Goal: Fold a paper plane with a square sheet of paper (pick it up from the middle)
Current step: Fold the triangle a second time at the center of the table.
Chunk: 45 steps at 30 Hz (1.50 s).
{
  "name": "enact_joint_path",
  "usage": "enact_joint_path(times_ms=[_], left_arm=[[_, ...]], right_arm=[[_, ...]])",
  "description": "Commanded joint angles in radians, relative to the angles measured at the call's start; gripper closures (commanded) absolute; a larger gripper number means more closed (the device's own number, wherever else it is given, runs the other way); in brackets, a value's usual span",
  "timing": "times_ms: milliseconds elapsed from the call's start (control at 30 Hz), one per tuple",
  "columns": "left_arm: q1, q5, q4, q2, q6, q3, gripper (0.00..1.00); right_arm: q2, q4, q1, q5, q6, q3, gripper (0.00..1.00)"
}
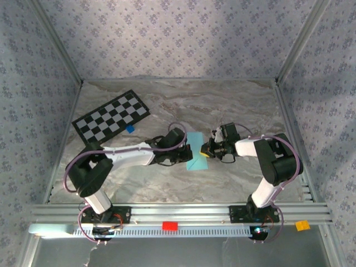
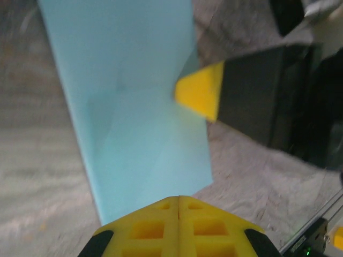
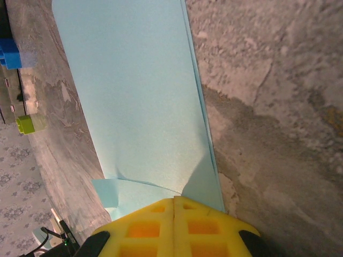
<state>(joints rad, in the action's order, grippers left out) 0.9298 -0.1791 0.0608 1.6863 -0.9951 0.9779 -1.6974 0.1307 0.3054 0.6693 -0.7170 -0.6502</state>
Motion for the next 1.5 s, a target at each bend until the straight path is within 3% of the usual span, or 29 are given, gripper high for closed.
enact_joint_path(times_ms=[0, 167, 633, 733, 900, 1333, 1467], left_arm=[[-0.017, -0.048, 0.017, 0.077, 0.047, 0.059, 0.96], [-0.027, -0.118, -0.051, 0.140, 0.013, 0.032, 0.98], [-0.018, -0.073, -0.092, 0.165, -0.083, -0.110, 1.00], [-0.016, -0.062, -0.082, 0.164, -0.083, -0.106, 1.00], [-0.014, -0.052, -0.075, 0.161, -0.087, -0.105, 1.00], [-0.003, -0.045, -0.078, 0.153, -0.104, -0.119, 1.00], [0.016, -0.037, -0.090, 0.111, -0.105, -0.109, 0.99]], right_arm=[[-0.029, -0.104, -0.009, -0.084, 0.016, 0.026, 1.00], [-0.018, -0.127, -0.005, -0.081, 0.024, 0.008, 0.99], [0.089, -0.110, 0.057, -0.042, 0.080, -0.029, 0.97], [0.083, -0.070, 0.097, -0.012, 0.070, -0.021, 0.97], [0.026, -0.072, 0.122, -0.069, 0.023, 0.006, 0.98], [-0.037, -0.119, -0.082, -0.049, 0.042, -0.107, 0.97], [0.023, -0.120, -0.106, -0.025, 0.039, -0.097, 0.96]])
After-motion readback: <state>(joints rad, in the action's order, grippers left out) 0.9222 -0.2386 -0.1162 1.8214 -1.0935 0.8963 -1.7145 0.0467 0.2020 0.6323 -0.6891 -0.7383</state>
